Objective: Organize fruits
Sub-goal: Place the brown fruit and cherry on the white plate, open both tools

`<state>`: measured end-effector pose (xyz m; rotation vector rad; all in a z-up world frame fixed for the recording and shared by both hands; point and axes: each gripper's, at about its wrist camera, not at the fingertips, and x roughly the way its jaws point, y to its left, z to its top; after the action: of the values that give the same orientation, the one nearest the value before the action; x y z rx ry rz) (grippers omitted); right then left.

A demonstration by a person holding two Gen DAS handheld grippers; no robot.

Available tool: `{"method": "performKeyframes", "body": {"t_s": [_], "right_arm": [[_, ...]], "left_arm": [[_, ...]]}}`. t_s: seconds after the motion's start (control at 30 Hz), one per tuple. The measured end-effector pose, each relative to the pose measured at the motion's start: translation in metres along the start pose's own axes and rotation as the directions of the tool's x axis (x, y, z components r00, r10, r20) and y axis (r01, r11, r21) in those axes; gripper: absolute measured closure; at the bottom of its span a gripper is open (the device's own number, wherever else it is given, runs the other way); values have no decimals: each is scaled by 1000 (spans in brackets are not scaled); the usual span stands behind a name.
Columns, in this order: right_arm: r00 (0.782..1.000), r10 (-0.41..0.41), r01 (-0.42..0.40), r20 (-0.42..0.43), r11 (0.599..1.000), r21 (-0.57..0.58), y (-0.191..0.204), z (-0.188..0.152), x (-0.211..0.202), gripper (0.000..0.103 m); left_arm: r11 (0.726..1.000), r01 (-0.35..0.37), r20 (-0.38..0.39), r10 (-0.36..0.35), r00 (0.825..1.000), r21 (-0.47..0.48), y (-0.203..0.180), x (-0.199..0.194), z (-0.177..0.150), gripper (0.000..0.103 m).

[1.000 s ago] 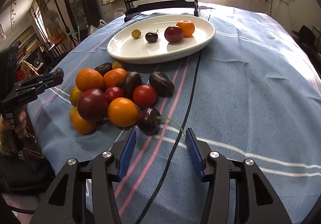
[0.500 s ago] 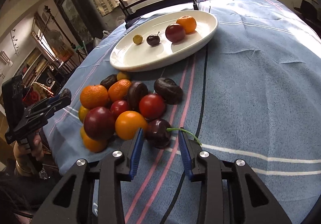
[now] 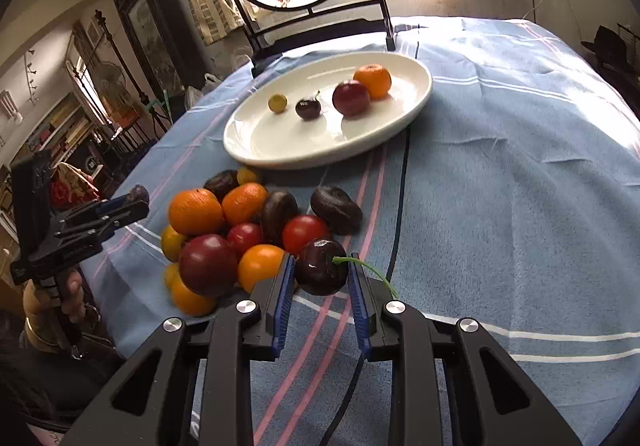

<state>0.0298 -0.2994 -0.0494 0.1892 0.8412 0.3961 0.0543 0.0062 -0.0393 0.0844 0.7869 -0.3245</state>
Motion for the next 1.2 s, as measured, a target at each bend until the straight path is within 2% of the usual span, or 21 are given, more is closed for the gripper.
{"method": "performKeyframes", "body": {"t_s": [0.17,0.3,0.43,0.6,0.63,0.67,0.7,0.77,0.83,1.0,1.2], "right_arm": [[999,-14,15,52,1000,-23,-4,28,-16,76],[997,-16,19,76,999,-41,-6,66,-9,76],[998,-29,32,61,998,-57,-5,103,20,76],[997,-81,82,5,994,-72,-8,127,70,76],[995,-99,98,2,992,-75,-9,129,77,73],[994,-105,106,8,992,-68,-11,129,80,60],[994,-102,103,27,993,-55,-13,128,79,57],[996,-77,79,42,996,-51,-13,125,75,56],[996,-69,72,59,996,-47,-13,119,65,56],[995,-56,59,83,998,-29,-17,88,37,51],[997,-48,47,64,999,17,-24,35,17,50]], "left_arm": [[999,17,36,-19,999,39,-11,-3,23,63],[995,49,47,-53,998,86,-28,11,55,63],[992,89,19,-91,996,93,-39,42,88,63],[992,79,-63,-73,995,98,-45,99,114,62],[993,64,-76,-57,995,96,-44,110,116,61],[995,46,-87,-38,995,91,-42,118,119,59],[996,44,-97,-36,995,76,-39,123,121,56],[997,64,-95,-60,994,36,-32,121,123,46],[998,55,-53,-53,997,28,-29,108,121,33],[995,77,-3,-77,997,66,-31,60,95,32],[986,99,-12,-98,995,134,-40,15,38,31]]}}
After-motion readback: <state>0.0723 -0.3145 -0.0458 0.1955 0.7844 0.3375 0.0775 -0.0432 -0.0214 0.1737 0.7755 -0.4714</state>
